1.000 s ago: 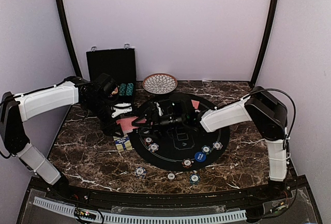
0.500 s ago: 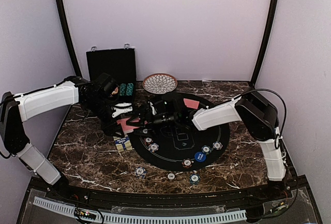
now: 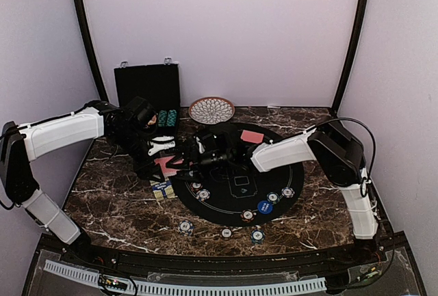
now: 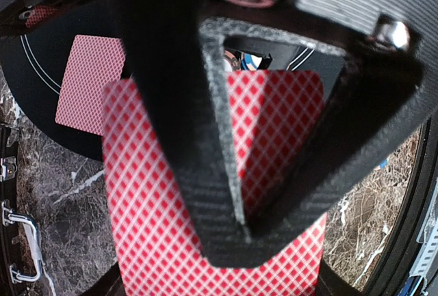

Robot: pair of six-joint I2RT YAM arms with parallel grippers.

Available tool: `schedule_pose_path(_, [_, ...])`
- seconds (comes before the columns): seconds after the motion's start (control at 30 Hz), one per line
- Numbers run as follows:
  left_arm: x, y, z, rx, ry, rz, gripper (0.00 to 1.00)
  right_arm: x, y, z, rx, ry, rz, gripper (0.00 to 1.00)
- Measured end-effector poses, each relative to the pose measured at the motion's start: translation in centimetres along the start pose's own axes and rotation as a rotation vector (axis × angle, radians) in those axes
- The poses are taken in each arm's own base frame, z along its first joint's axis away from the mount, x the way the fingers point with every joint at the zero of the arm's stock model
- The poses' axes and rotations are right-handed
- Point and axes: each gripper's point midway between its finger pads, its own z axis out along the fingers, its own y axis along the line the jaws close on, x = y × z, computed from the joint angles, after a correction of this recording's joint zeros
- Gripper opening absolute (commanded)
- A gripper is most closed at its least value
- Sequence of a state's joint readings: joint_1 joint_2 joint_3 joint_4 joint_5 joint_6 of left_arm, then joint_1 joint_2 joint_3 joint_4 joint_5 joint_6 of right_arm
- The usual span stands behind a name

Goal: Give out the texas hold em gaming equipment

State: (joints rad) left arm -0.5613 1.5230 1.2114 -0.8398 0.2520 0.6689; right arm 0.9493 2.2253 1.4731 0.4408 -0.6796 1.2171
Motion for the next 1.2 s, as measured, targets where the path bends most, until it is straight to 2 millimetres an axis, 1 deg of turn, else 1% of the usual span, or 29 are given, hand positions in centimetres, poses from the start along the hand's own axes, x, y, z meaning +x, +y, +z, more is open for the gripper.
schedule_pose_path(0.13, [0.2, -0.1, 0.0, 0.004, 0.007, -0.002, 0.00, -0.2, -0.6, -0.4, 0.003, -0.009, 0.000, 0.60])
schedule_pose_path(0.33, [0.1, -0.2, 0.0, 0.005, 0.006, 0.001, 0.00, -0.3, -0.4, -1.3, 0.008, -0.020, -0.015, 0.55])
schedule_pose_path(0.43, [0.1, -0.2, 0.0, 0.006, 0.006, 0.002, 0.00, -0.3, -0.2, -1.6, 0.013, -0.021, -0.019, 0.50])
schedule_pose_path(0.57, [0.1, -0.2, 0.0, 0.006, 0.006, 0.002, 0.00, -0.5, 0.2, -2.2, 0.018, -0.027, -0.022, 0.42])
schedule_pose_path(0.7, [0.1, -0.2, 0.0, 0.006, 0.006, 0.002, 0.00, -0.7, 0.6, -2.9, 0.020, -0.036, -0.024, 0.31])
schedule_pose_path(0.8, [0.1, -0.2, 0.0, 0.006, 0.006, 0.002, 0.00, -0.8, 1.0, -3.3, 0.014, -0.039, -0.023, 0.26])
schedule_pose_path(1.2, [0.1, -0.2, 0.0, 0.005, 0.007, 0.002, 0.00, -0.3, 1.9, -3.6, -0.034, -0.029, 0.013, 0.15])
